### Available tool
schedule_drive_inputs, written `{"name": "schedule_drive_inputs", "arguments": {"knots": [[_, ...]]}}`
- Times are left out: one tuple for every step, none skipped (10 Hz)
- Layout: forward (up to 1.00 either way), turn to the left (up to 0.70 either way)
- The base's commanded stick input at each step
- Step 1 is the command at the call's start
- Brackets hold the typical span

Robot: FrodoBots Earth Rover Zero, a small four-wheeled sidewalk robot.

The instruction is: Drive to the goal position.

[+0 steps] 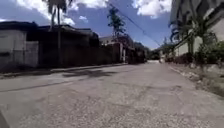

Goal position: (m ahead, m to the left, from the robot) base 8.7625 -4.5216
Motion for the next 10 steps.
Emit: {"name": "schedule_drive_inputs", "arguments": {"knots": [[0.70, -0.01], [0.70, 0.00], [0.70, 0.00], [0.70, 0.00], [0.70, 0.00], [0.70, -0.34], [0.70, -0.35], [0.70, -0.35], [0.70, -0.35], [0.70, -0.35]]}}
